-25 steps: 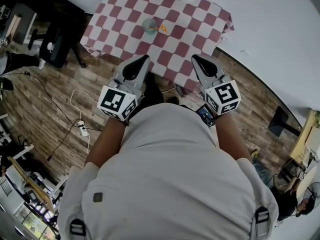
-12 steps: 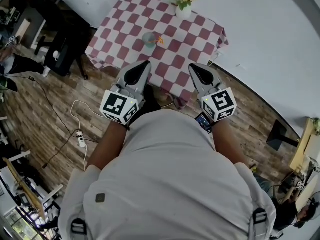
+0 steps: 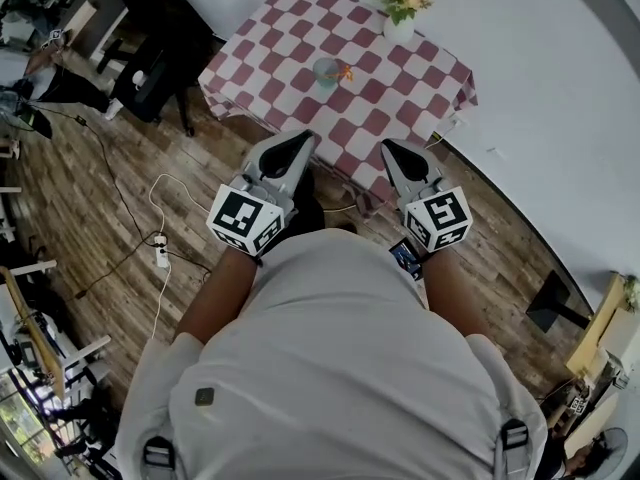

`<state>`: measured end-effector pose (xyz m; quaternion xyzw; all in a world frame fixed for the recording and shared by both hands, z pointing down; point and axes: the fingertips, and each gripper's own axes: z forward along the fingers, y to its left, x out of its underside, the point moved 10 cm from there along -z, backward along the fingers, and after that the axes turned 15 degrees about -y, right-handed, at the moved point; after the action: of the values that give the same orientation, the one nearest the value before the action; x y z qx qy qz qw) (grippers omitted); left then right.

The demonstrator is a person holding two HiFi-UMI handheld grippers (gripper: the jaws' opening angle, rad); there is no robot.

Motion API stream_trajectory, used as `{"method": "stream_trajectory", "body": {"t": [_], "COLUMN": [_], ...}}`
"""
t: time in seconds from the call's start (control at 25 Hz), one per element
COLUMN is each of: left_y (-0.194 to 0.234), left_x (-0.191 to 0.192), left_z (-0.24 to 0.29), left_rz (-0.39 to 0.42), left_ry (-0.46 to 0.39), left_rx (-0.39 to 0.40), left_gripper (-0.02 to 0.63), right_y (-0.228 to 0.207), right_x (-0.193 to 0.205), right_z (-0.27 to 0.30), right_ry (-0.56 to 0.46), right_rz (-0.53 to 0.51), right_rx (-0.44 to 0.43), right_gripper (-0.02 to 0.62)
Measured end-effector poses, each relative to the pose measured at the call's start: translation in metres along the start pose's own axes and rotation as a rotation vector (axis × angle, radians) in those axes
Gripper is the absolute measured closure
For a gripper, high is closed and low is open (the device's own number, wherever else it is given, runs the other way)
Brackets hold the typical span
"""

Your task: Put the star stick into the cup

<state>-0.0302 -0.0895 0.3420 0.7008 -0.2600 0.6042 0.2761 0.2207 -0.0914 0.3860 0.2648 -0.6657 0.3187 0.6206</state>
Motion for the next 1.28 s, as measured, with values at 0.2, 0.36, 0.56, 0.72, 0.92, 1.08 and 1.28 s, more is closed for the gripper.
{"method": "stream_trajectory", "body": {"t": [0.2, 0.36, 0.56, 0.72, 0.92, 1.08, 1.28], "left_y": [0.001, 0.01, 0.015, 0.014, 0.009, 0.003, -0.012], "left_x": [-0.003, -0.01, -0.016, -0.022, -0.031, -0.038, -0.039], "left_z": [-0.022, -0.037, -0.064, -0.096, -0.151, -0.194, -0.249], "left_rz": [-0.003, 0.003, 0.002, -0.003, -0.005, -0.012, -0.019], "left_ry": [-0.002, -0.024, -0.039, -0.034, -0.031, -0.036, -0.024], "left_rx": [-0.031, -0.053, -0.043, -0.015, 0.016, 0.044, 0.075], "left_gripper": [0.603, 0.603, 0.603, 0.603, 0.603, 0.603, 0.603], "right_y": [0.017, 0.029, 0.058, 0.09, 0.142, 0.188, 0.249], "right_x": [0.0, -0.002, -0.003, -0.001, -0.001, -0.005, -0.002], "right_z": [0.0, 0.003, 0.005, 0.0, -0.014, -0.029, -0.051], "right_ry": [0.013, 0.029, 0.03, 0.034, 0.032, 0.014, 0.0], "right_rz": [0.011, -0.002, -0.017, -0.013, -0.022, -0.033, -0.054], "right_rx": [-0.026, -0.033, -0.028, -0.005, 0.028, 0.029, 0.016], "right_gripper": [0.586, 0.586, 0.586, 0.586, 0.586, 0.584, 0.563]}}
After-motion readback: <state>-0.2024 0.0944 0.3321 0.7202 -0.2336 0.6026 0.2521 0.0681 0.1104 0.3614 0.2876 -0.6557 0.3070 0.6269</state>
